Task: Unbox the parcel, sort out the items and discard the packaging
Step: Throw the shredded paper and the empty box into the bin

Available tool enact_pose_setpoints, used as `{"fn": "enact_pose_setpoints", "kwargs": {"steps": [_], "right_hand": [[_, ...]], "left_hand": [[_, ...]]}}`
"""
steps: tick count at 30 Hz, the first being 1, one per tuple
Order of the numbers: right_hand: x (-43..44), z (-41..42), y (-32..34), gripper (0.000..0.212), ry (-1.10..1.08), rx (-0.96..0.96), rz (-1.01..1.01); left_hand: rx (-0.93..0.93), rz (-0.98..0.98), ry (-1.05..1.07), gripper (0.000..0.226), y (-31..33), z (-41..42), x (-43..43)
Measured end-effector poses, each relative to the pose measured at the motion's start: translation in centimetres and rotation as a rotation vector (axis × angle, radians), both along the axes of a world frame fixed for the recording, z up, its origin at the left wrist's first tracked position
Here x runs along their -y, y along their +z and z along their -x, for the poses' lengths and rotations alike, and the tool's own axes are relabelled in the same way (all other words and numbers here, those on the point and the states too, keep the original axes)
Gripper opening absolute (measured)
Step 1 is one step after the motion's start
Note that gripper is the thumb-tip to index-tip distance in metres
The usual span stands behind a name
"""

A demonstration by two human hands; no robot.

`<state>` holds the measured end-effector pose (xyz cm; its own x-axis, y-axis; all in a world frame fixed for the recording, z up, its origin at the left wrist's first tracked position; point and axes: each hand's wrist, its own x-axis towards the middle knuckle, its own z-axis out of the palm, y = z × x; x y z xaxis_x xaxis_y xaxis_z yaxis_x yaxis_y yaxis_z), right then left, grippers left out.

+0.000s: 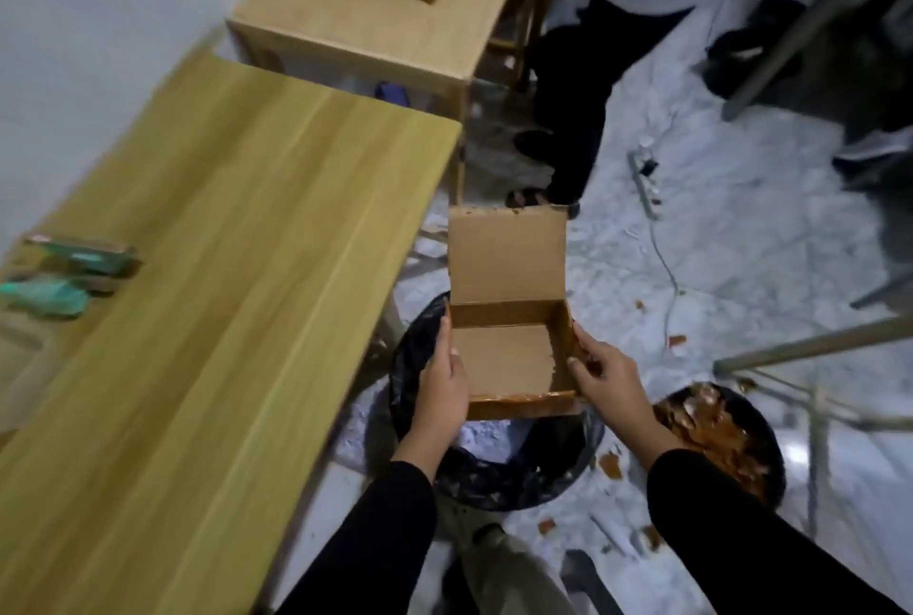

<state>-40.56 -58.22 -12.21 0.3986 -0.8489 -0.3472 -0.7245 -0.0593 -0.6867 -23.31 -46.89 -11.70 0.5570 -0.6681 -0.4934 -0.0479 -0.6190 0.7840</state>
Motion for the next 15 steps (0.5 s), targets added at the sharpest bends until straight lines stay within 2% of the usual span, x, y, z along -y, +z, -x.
{"fn": "enact_pose_setpoints", "kwargs": {"steps": [4,9,15], "right_hand": [[-0.7,0.7,-4.0,0.051,0.001,-0.096,-0.052],[-1.8,1.2,-7.1,0.048,0.040,-0.139,-0.148],[-3.4,-0.1,-5.3,0.047,0.104,-0.146,-0.095]], "left_hand": [[-0.050,-0.093,-0.035,0.048,-3.8,0.2,0.9],[-0.001,-0.248,-0.107,0.053,-7.1,0.5,0.8],[0.074,-0.200,-0.121,0.052,-5.3,0.7,-0.9]]}}
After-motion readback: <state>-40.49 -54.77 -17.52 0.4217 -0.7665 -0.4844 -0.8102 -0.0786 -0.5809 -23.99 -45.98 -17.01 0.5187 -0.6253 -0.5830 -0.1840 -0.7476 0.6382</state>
